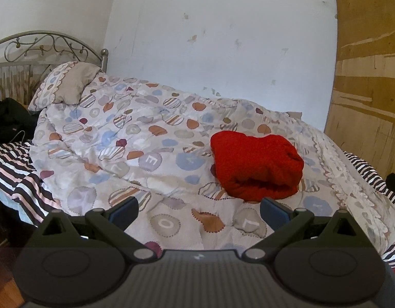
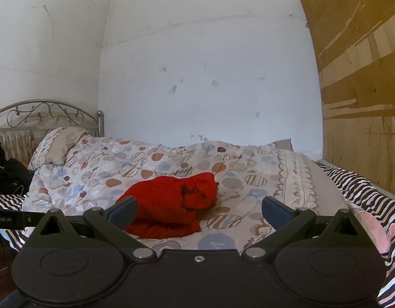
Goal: Fold small clothes
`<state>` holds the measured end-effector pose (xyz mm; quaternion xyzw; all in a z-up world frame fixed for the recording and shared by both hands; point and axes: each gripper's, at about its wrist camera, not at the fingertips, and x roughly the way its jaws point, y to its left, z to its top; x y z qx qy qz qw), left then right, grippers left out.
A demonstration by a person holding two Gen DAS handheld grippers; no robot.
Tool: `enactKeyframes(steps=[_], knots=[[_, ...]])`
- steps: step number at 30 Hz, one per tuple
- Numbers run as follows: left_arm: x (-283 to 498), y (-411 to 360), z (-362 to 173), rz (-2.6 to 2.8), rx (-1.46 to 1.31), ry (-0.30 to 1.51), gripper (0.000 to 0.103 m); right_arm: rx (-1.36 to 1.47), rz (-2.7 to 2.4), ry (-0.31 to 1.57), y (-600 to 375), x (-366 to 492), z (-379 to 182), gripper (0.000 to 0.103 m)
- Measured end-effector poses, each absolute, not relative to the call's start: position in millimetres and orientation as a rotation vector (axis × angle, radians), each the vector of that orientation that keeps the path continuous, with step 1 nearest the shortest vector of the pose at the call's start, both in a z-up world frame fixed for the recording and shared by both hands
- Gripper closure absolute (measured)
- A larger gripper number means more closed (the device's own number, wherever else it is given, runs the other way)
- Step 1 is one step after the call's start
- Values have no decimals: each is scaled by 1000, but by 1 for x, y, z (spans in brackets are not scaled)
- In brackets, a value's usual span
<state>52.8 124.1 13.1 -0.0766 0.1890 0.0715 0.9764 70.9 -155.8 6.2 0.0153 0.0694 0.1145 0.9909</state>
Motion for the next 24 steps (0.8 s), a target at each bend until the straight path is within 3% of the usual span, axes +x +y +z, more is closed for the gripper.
enactKeyframes(steps=[24], knots=[[51, 126, 14, 153, -151, 381, 0, 30, 243, 151, -155, 67, 2, 0]])
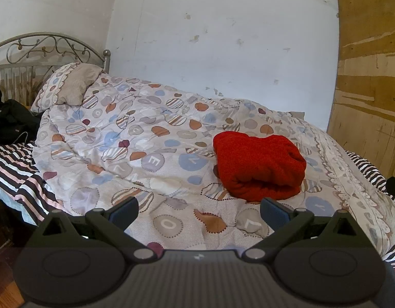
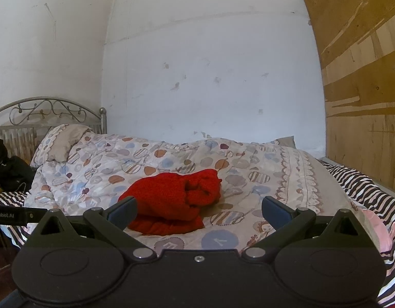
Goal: Fold small clothes
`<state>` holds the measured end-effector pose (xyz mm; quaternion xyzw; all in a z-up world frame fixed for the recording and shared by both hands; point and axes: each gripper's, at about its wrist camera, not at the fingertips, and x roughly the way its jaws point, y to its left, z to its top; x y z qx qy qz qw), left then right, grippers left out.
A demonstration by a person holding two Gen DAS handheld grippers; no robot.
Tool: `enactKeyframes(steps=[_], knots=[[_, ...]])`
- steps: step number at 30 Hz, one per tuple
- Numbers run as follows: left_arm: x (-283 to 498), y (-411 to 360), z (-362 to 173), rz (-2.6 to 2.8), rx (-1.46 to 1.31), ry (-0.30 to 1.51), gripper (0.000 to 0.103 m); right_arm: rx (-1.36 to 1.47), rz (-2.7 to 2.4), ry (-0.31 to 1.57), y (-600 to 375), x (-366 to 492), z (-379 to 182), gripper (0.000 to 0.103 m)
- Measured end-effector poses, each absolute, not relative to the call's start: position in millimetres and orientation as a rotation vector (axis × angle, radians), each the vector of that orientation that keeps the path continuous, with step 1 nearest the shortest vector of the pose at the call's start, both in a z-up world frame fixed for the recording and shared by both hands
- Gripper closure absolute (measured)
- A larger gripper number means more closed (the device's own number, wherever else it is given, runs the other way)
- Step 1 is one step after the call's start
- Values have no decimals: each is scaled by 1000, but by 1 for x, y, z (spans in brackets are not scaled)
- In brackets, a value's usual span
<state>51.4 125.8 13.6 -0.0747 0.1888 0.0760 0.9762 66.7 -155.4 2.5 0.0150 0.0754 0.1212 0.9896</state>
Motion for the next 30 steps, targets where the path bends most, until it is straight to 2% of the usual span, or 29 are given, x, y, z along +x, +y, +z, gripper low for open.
enactKeyframes(steps=[30], knots=[[53, 119, 21, 248, -83, 379, 0, 19, 268, 174, -153, 68, 2, 0]])
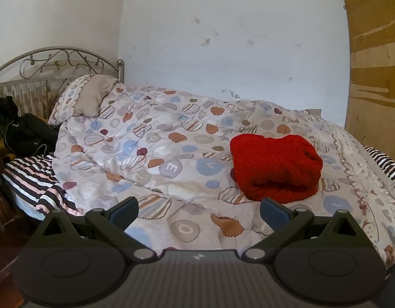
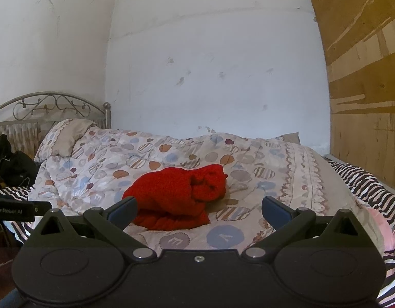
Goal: Fold small clothes
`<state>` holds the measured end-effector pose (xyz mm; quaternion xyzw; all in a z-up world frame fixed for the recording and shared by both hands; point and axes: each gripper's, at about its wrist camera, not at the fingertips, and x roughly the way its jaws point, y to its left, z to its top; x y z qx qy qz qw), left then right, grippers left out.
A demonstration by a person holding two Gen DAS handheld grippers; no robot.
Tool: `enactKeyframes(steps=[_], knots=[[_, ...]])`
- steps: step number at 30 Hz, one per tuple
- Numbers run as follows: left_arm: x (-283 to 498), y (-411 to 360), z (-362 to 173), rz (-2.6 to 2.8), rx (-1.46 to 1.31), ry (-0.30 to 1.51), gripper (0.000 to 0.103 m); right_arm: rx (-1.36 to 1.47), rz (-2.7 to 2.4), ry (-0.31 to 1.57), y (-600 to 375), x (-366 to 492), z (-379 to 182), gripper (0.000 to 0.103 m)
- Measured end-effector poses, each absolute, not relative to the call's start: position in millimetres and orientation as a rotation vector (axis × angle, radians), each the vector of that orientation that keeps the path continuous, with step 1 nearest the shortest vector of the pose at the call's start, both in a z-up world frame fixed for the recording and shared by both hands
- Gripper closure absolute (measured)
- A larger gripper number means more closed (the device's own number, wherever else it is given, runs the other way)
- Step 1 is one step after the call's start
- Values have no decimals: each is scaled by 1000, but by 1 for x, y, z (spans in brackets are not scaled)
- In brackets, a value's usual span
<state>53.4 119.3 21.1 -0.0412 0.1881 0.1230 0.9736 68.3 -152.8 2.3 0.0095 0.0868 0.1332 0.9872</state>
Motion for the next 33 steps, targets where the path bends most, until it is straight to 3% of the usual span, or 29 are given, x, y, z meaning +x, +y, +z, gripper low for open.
enactKeyframes(steps=[33], knots=[[55, 121, 18, 250, -82, 398, 0, 12, 271, 182, -155, 69, 5, 0]])
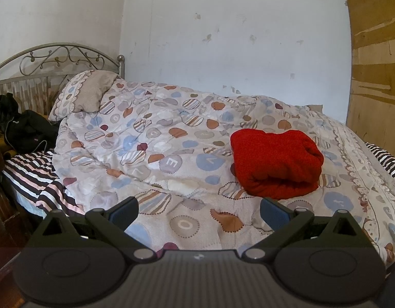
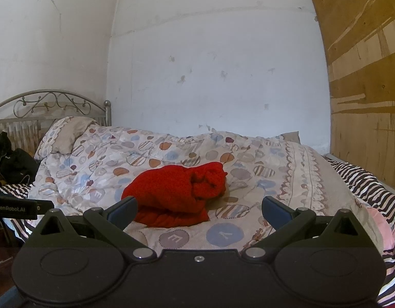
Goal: Fold small clothes
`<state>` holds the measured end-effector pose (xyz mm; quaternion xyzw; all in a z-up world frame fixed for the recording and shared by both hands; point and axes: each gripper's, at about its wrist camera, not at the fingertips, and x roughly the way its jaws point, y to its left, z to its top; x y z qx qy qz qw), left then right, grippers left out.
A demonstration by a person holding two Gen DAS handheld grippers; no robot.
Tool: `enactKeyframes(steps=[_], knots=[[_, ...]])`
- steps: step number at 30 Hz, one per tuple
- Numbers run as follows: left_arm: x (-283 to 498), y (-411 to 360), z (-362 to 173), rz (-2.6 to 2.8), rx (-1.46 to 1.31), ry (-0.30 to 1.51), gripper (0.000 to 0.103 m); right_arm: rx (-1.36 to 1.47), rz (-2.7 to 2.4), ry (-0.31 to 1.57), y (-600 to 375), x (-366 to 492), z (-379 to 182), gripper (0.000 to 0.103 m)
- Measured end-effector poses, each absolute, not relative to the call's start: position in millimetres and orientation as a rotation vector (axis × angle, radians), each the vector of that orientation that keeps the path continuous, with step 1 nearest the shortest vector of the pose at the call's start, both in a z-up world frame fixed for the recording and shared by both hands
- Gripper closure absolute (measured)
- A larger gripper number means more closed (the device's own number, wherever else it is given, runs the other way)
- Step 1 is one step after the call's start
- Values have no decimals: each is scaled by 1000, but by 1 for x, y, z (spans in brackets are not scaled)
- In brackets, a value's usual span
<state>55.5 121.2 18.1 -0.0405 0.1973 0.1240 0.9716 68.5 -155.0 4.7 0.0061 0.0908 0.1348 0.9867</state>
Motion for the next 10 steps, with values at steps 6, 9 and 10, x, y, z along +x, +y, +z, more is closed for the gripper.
enactKeyframes(steps=[6, 9, 10], knots=[[55, 120, 17, 244, -76, 399, 0, 12, 272, 184, -155, 68, 3, 0], [57, 118, 15, 237, -72, 398, 0, 12, 271, 185, -155, 68, 3, 0], [57, 118, 14, 235, -70, 398, 0, 12, 271, 184, -155, 68, 3, 0]])
